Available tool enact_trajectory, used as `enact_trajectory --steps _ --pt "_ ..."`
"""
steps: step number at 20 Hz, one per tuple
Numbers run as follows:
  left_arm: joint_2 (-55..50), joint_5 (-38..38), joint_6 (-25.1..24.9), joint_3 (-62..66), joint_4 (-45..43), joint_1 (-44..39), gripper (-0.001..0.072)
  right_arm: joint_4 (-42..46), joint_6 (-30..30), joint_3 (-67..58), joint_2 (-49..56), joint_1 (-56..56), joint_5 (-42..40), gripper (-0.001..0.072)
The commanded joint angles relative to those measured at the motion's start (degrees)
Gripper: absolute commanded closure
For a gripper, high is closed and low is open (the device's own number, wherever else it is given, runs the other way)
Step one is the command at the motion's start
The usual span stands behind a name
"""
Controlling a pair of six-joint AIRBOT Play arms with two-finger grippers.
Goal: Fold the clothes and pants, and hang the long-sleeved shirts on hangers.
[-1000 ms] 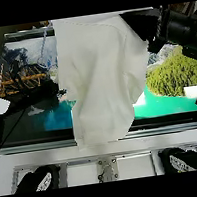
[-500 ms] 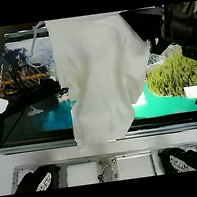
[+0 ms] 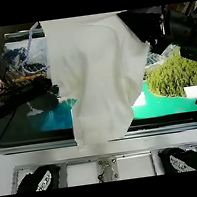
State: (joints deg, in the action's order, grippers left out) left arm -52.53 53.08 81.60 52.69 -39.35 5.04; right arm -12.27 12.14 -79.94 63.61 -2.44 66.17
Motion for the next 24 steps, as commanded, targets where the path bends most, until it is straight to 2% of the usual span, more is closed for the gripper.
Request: enact_trajectory --steps 1,10,17,21,24 --pt "0.0 1.0 -1.5 0.0 -0.1 3.4 0.0691 -19.4 3.1 0.0 0.0 0.0 -1.6 0.0685" --pt "0.0 2.4 -1.9 0.0 0.0 5.7 0.0692 -14.5 5.9 0.0 0.0 -0.3 -2.1 0.0685" --pt "0.0 -0.5 -1.9 0.0 0.0 -4.5 0.0691 -23.5 5.7 0.0 0.0 -0.3 -4.3 0.0685" --pt "0.0 -1.3 -1.9 0.0 0.0 -4.8 0.0691 -26.4 6.5 0.0 0.0 -0.3 -4.3 0.0686" --pt "0.0 -1.2 -1.9 0.0 0.0 -3.1 0.0692 -26.4 10.0 0.0 0.0 -0.3 -4.3 0.0685"
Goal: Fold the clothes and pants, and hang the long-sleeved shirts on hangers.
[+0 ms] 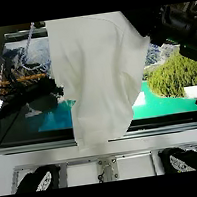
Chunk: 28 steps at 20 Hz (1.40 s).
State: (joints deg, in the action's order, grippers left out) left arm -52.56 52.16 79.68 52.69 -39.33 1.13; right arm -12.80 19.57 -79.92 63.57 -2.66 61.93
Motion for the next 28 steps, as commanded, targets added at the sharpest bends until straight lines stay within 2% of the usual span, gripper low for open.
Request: enact_trajectory --steps 1,4,8,14,19,24,28 --pt "0.0 -0.3 0.1 0.0 0.0 1.7 0.0691 -25.8 3.0 0.0 0.0 -0.1 0.0 0.0686" --pt "0.0 -0.2 0.1 0.0 0.0 4.3 0.0691 -24.2 3.5 0.0 -0.1 -0.1 0.0 0.0686" --pt "0.0 0.3 0.0 0.0 0.0 7.1 0.0691 -17.4 6.5 0.0 -0.1 -0.1 -0.2 0.0686" --pt "0.0 0.3 0.0 0.0 0.0 7.7 0.0691 -15.8 6.9 0.0 -0.1 -0.1 -0.2 0.0686" --pt "0.0 1.0 -0.5 3.1 -0.3 9.0 0.0691 -8.7 8.6 0.0 -0.1 0.0 -0.2 0.0686" --pt "0.0 7.0 2.4 8.7 -11.3 12.2 0.0692 -6.6 9.0 0.0 -0.1 0.0 -0.7 0.0686" --pt "0.0 8.7 2.6 8.9 -12.2 13.4 0.0692 -6.0 9.0 0.0 -0.1 0.0 -0.7 0.0686"
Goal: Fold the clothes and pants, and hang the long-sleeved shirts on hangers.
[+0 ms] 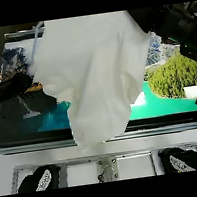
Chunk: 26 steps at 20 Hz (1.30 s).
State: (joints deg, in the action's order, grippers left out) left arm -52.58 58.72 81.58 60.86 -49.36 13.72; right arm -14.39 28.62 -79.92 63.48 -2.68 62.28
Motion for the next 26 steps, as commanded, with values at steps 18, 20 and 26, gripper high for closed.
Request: enact_trajectory --steps 18,20,26 --pt "-11.5 16.3 0.7 30.2 -2.0 -1.8 0.0692 17.9 5.7 0.0 0.0 -0.1 6.5 0.0686" --pt "-13.2 17.2 0.6 33.3 -2.1 -4.6 0.0691 18.1 6.2 0.0 0.0 0.0 8.7 0.0685" --pt "-18.4 18.8 0.7 36.9 -2.1 -7.9 0.0691 16.1 7.4 0.0 0.0 0.0 9.7 0.0686"
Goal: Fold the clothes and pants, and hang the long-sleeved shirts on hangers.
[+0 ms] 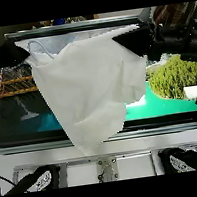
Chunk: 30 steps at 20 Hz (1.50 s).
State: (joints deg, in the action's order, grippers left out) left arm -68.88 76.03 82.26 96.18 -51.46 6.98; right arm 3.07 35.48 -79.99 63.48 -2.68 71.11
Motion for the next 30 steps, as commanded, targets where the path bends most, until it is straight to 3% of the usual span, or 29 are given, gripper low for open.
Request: enact_trajectory --steps 1,3,4,5,6,7,12,16,17,18,19,20,23,30 --pt "-2.7 2.5 0.0 1.5 0.0 -1.1 0.0691 -2.8 0.5 0.0 0.0 0.0 0.9 0.0685" --pt "-3.8 4.6 0.0 1.5 0.0 -0.9 0.0690 -5.3 0.5 0.0 0.0 0.0 0.8 0.0685" --pt "-4.3 5.6 0.0 1.5 0.1 -0.9 0.0596 -6.4 0.6 0.0 0.0 0.0 0.8 0.0685" --pt "-4.6 6.1 0.0 1.5 0.5 -0.9 0.0264 -7.4 0.5 0.0 0.0 0.0 0.8 0.0685" --pt "-4.6 5.8 0.0 1.5 0.6 -0.9 0.0045 -8.5 0.6 0.0 0.0 0.0 0.8 0.0686" --pt "-4.5 5.1 0.0 1.6 0.6 -0.9 0.0043 -9.5 0.6 0.0 0.0 0.0 0.8 0.0685" --pt "-1.2 -0.1 0.0 1.6 0.5 0.1 0.0044 -10.9 0.6 0.0 0.0 0.0 -0.4 0.0685" --pt "2.0 -0.5 0.0 1.6 0.5 5.4 0.0045 -11.3 0.0 0.0 0.0 0.1 -2.6 0.0686" --pt "3.0 -0.5 0.1 1.5 0.5 7.0 0.0130 -11.7 -1.4 0.0 0.0 0.1 -4.0 0.0686" --pt "4.0 -0.5 0.0 1.5 0.5 8.5 0.0415 -12.5 -3.2 0.0 -0.1 0.1 -5.6 0.0686" --pt "5.0 -0.6 0.0 1.5 0.5 9.6 0.0648 -14.2 -5.2 0.0 -0.1 0.5 -7.3 0.0686" --pt "6.0 -0.5 -0.2 1.5 0.5 10.4 0.0691 -16.3 -8.3 0.0 -0.2 1.1 -8.6 0.0686" --pt "8.8 -0.6 -0.2 1.5 0.5 11.0 0.0691 -21.4 -15.6 0.0 -1.2 5.9 -12.7 0.0687" --pt "10.7 -0.8 -0.5 1.5 -0.1 3.8 0.0691 -21.1 -27.2 0.0 -8.0 22.6 -24.3 0.0686"
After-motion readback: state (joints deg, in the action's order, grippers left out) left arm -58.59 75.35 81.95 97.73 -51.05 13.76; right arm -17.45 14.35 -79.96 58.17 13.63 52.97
